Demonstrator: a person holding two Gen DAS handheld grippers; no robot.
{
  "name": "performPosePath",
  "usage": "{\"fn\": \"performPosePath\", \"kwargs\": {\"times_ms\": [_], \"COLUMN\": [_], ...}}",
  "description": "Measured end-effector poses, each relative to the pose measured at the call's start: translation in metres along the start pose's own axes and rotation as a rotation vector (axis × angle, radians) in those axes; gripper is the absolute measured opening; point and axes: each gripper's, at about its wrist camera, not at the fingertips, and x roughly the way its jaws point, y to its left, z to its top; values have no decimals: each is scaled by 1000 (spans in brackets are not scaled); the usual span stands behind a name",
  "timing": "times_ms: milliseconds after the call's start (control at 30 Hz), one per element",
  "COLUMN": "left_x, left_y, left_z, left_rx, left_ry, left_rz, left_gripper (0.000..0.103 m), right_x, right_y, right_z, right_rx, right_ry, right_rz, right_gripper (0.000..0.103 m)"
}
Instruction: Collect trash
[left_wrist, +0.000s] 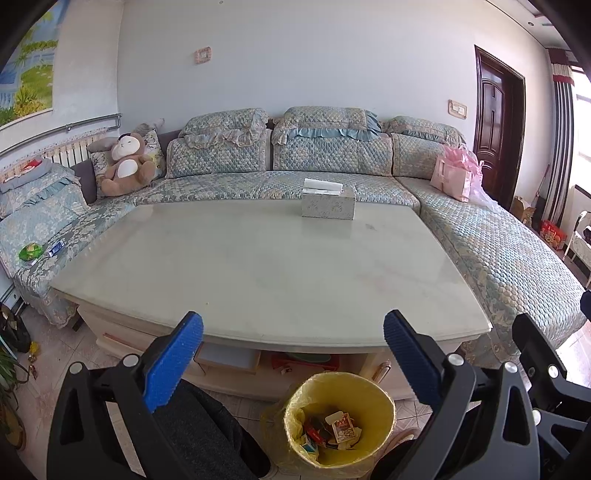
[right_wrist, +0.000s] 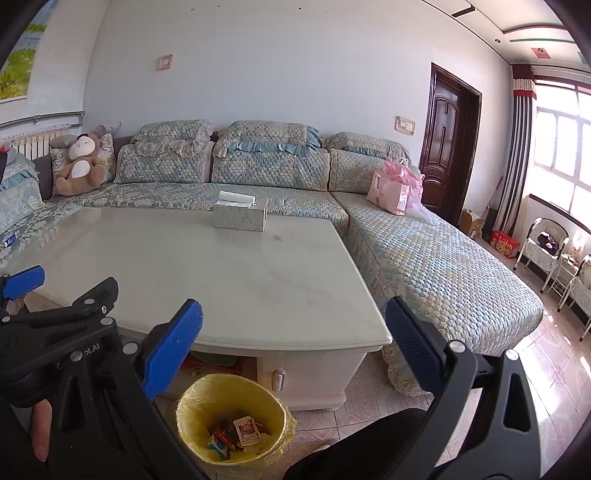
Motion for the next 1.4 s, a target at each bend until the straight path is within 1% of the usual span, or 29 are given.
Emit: {"fn": "performPosePath", "kwargs": {"times_ms": [1000,1333,1400], "left_x": [-1,0,-1], "left_y": [-1,-3,-3], "left_z": [-2,-1,-2], "left_rx": [-16,-10,-10], "left_ry": [3,3,1], "left_rz": [-4,4,15], "left_gripper": [96,96,96], "right_x": [-1,1,1], "right_y": [-1,-2,-1], "right_z": [5,6,7], "right_rx": [0,-2,-4], "right_ry": [-6,-2,-3], "right_rz": [7,14,14], "right_gripper": [97,97,97]}}
